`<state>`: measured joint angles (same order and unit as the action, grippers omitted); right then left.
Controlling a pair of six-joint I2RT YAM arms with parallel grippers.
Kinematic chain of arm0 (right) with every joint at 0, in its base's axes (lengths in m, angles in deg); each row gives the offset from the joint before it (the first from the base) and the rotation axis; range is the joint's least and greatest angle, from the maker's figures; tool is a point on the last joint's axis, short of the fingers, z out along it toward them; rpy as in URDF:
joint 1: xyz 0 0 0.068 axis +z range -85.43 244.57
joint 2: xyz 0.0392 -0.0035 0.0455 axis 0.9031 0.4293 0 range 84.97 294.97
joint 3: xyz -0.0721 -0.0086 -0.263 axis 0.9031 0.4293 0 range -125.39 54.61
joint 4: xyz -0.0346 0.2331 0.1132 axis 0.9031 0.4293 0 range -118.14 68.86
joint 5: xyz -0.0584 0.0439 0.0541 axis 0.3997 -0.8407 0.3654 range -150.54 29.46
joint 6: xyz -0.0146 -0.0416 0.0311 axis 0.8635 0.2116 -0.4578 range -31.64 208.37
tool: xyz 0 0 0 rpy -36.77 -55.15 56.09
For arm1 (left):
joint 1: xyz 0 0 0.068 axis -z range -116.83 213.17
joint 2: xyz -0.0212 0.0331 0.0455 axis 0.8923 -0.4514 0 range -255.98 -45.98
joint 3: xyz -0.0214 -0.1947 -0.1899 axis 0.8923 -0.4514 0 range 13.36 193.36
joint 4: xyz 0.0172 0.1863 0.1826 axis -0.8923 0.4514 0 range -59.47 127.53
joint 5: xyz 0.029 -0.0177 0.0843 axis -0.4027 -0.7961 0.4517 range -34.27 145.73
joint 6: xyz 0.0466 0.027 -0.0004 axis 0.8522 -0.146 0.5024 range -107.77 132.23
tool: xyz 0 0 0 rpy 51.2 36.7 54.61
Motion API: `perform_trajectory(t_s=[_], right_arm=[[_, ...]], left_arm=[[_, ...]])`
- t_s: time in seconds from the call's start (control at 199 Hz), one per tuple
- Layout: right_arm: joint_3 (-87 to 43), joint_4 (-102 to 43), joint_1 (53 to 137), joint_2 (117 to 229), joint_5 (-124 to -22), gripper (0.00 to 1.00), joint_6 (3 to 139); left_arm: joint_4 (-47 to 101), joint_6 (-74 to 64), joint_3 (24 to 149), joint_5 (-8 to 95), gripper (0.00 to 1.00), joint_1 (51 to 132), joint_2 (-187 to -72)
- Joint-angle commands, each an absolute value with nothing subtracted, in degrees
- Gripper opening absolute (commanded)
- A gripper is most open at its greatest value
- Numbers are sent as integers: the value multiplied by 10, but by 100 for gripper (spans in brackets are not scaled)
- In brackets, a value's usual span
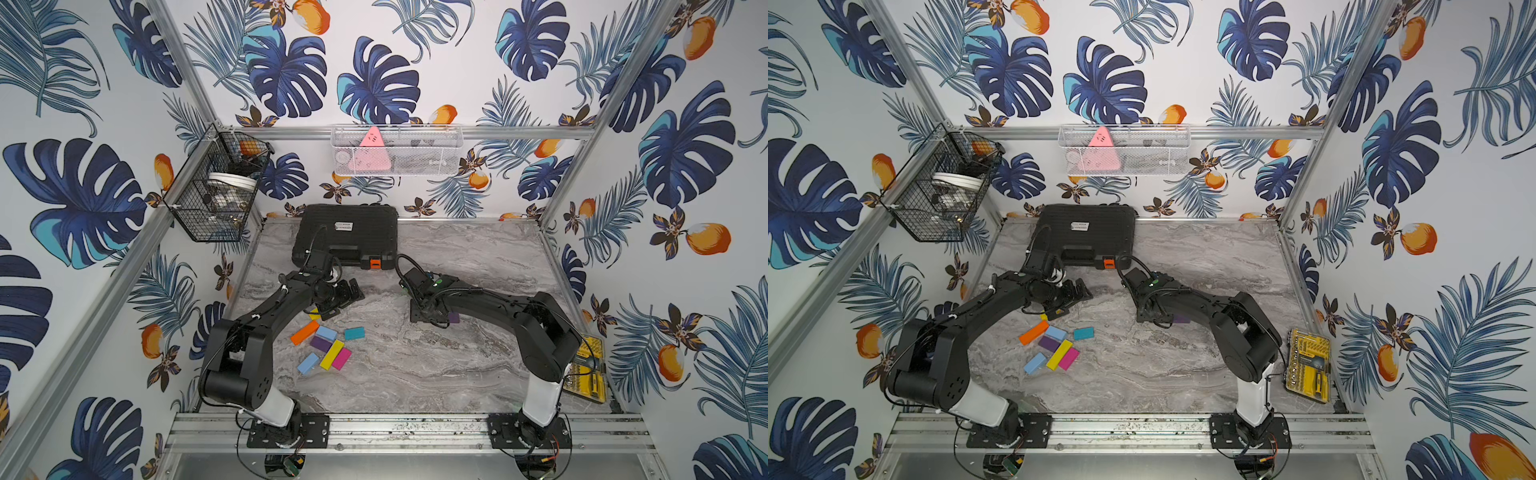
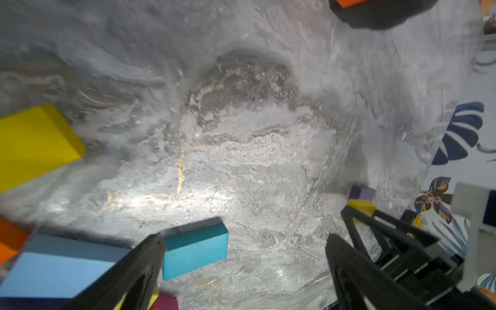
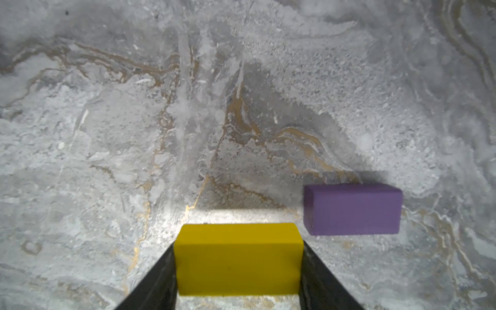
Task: Assemble the letter c with building blocks
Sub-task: Place the building block at the center of the board.
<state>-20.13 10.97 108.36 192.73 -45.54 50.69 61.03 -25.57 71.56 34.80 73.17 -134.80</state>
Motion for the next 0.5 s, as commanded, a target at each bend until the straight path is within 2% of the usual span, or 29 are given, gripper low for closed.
perform_trajectory(t_s=[0.0,0.261,0.496], right_arm=[[-190,79,1070,1928,-475,64,549],[-180,55,1054,1946,-495,66,571],[-182,56,1053,1956,-504,70,577]], left_arm=[[606,-277,712,367,99,754,-1345],[603,-300,730,384,99,810,-1354],[598,-313,733,392,99,830,-1360]])
